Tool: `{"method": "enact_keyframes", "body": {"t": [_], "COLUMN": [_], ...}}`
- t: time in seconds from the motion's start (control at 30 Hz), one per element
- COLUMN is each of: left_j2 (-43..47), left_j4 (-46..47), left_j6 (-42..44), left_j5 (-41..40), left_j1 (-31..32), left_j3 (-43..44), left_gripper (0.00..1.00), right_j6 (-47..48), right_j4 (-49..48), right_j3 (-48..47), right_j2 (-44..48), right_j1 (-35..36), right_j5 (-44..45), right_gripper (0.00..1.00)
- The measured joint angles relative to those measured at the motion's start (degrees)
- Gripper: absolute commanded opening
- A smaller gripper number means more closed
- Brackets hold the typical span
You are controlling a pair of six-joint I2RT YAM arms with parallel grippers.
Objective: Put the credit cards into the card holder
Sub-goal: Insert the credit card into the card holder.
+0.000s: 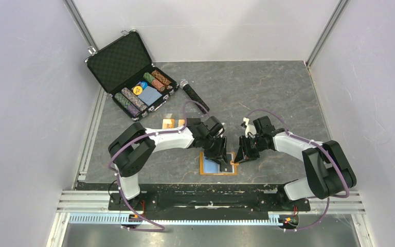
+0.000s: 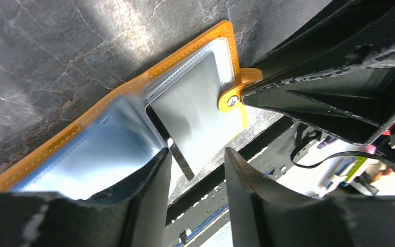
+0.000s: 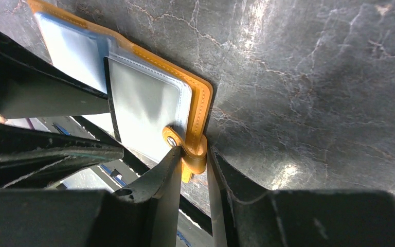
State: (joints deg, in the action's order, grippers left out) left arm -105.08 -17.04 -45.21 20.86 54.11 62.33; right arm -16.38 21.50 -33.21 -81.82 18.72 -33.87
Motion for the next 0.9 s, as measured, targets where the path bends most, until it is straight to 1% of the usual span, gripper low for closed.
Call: {"method": "enact_keyframes", "body": {"t": [0.13, 0.23, 0.33, 0.47, 0.57, 0.67, 0.77, 0.9], "left_j2": [0.0, 0.5, 1.9, 4.2, 6.6, 8.6, 10.6, 12.6], "left_j4": [-4.0, -5.3, -7.0, -8.2, -8.0, -6.3, -2.2, 1.9], "left_j6": [2.5, 3.5, 4.8, 6.3, 7.0, 7.2, 7.1, 6.8], "left_j5": [-1.7, -3.0, -4.8, -7.3, -7.8, -6.7, -4.0, 0.2], "left_j1": [0.3, 0.4, 0.4, 0.1, -0.9, -3.4, -8.2, -16.8], "left_j3": [3.1, 4.3, 5.0, 6.1, 6.1, 5.8, 3.7, -0.5], "left_gripper": [0.65, 0.75, 0.81, 0.85, 0.86, 0.87, 0.88, 0.88], "right_j6": [-0.2, -0.1, 0.1, 0.5, 0.9, 1.2, 1.6, 1.7], "right_j4": [0.2, 0.7, 2.0, 3.4, 3.9, 4.5, 4.9, 5.6], "right_j3": [-0.3, -0.9, -2.2, -5.0, -7.1, -9.1, -11.0, -13.0], "right_j2": [-0.3, -0.5, -0.7, -0.8, -0.8, -1.3, -2.4, -4.2], "right_j1": [0.0, 0.0, 0.0, 0.0, 0.0, 0.0, 0.0, 0.0], "right_j5": [-0.2, 0.3, 1.5, 3.2, 4.3, 5.1, 5.8, 6.0], "right_gripper": [0.27, 0.28, 0.30, 0.32, 0.37, 0.43, 0.47, 0.53]}}
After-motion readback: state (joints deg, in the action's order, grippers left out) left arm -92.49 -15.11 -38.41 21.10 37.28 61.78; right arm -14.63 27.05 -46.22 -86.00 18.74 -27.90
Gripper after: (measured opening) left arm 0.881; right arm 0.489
